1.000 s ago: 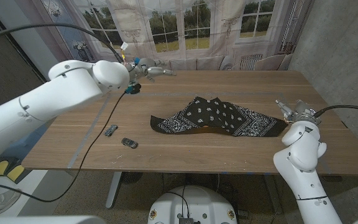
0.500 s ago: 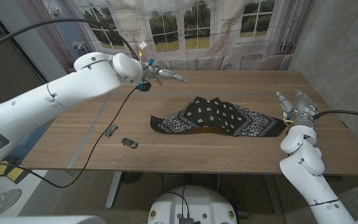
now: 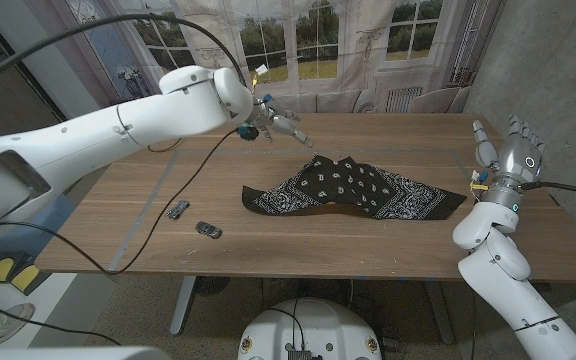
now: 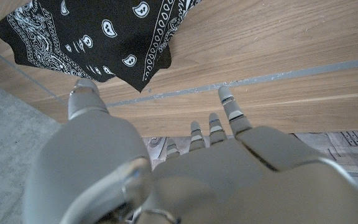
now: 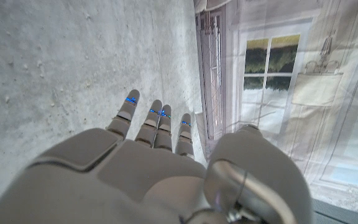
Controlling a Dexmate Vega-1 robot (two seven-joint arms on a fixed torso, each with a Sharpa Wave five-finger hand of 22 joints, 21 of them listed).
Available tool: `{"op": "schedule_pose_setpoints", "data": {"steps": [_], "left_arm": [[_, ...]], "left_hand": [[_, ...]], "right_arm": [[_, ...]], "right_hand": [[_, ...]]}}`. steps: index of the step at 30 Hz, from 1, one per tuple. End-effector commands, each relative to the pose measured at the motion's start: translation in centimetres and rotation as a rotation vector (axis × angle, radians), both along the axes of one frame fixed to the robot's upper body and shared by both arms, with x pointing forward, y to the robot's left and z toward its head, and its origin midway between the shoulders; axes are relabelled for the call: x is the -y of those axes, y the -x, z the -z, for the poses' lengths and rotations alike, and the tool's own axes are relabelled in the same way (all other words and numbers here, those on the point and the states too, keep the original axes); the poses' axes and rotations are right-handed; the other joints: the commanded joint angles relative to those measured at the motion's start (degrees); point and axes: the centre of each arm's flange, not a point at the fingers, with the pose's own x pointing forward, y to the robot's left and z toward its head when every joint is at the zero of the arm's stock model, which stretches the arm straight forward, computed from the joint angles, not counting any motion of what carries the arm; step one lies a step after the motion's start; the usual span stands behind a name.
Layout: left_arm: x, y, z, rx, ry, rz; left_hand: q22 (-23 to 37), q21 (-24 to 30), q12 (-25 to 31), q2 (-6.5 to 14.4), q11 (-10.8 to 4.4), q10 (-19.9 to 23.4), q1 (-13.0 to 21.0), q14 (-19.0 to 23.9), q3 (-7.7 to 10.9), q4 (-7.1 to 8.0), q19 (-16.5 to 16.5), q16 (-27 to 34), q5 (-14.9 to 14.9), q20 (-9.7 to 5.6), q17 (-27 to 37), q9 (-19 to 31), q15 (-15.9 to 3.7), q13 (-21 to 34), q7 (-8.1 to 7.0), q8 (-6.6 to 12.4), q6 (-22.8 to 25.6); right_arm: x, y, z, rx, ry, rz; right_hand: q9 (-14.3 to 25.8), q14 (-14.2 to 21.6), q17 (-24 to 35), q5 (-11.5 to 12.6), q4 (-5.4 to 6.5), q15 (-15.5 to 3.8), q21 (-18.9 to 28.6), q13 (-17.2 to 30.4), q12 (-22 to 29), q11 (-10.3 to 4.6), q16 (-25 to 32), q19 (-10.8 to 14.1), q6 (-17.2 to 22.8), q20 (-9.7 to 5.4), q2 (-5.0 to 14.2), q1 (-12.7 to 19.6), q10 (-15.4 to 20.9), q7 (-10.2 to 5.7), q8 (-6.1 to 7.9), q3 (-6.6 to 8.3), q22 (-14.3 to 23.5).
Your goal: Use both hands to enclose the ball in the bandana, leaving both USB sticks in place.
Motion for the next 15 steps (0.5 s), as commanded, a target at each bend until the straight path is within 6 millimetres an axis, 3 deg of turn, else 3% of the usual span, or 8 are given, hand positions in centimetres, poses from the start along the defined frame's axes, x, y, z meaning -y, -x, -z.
{"op": "schedule_pose_setpoints", "data": {"steps": [1,15], "left_arm": [[3.9,-1.8,-1.1,-0.096,-0.183,0.032],[7.8,-2.9,-2.1,-0.250,-0.364,0.080]], "left_hand": [[0.14,-0.32,0.37,0.29,0.14,-0.51,1.16,-0.48,0.18,-0.40,-0.49,0.18,0.44,0.20,0.02,0.17,0.49,0.21,-0.31,0.08,-0.51],[0.17,-0.98,0.66,0.55,1.10,-0.83,1.88,-0.58,-0.10,-0.26,-0.70,0.43,0.95,0.22,0.07,0.33,1.35,0.29,-0.29,0.49,-0.35]], "right_arm": [[0.1,0.4,-0.6,0.107,0.036,0.040],[-0.1,0.1,-0.5,0.175,0.062,0.056]], "right_hand": [[0.18,1.04,-0.05,-0.40,-0.19,-0.33,-0.16,0.13,0.35,-0.06,0.50,0.48,0.87,0.16,0.65,0.14,1.04,0.07,0.46,0.08,0.08],[0.20,3.99,-0.34,-1.27,-0.62,-1.71,-0.56,0.16,1.16,-0.43,1.51,2.40,2.78,-0.21,1.47,0.90,3.99,0.03,0.53,0.63,0.12]]}}
